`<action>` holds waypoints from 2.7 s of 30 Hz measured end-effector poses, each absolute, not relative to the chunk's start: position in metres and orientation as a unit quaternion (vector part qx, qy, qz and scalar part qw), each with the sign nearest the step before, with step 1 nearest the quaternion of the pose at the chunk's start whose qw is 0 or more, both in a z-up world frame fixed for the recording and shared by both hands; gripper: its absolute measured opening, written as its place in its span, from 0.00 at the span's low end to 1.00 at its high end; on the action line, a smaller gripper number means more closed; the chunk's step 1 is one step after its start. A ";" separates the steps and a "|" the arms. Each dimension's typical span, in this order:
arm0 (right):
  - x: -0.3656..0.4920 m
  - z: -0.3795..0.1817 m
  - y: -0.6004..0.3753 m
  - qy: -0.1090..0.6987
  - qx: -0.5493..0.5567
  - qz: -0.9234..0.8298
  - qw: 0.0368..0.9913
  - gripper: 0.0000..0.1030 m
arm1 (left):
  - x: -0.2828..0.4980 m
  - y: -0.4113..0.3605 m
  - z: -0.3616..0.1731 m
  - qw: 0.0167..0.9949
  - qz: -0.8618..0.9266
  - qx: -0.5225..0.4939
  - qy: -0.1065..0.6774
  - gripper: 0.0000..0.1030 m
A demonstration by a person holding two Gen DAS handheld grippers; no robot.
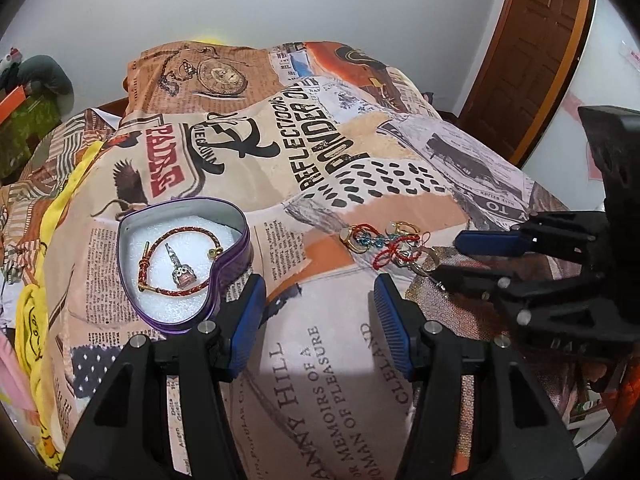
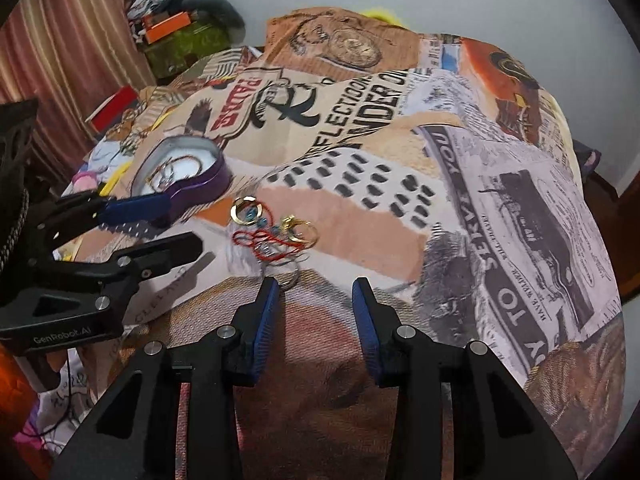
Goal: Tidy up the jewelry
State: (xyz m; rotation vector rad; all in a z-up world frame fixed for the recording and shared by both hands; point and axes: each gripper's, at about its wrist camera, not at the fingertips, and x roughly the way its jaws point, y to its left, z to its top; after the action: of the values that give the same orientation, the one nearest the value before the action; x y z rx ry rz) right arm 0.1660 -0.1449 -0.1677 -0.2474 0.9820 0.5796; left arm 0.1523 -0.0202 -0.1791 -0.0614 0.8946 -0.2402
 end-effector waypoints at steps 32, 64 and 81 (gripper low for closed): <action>0.162 -0.155 -0.192 0.426 -0.060 0.244 0.869 0.19 | 0.175 -0.068 -0.183 0.857 -0.163 -0.091 0.480 0.26; 0.153 -0.126 -0.175 0.391 -0.045 0.269 0.879 0.19 | 0.134 -0.038 -0.119 0.917 -0.114 -0.013 0.382 0.00; 0.162 -0.113 -0.109 0.369 -0.051 0.323 0.870 0.19 | 0.142 0.034 -0.104 0.935 -0.048 -0.038 0.350 0.00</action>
State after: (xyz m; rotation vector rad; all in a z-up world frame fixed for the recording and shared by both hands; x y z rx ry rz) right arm 0.1622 -0.1086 -0.1125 -0.1065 0.7707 0.6757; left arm 0.1424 0.0340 -0.1037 -0.0778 0.7159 -0.0986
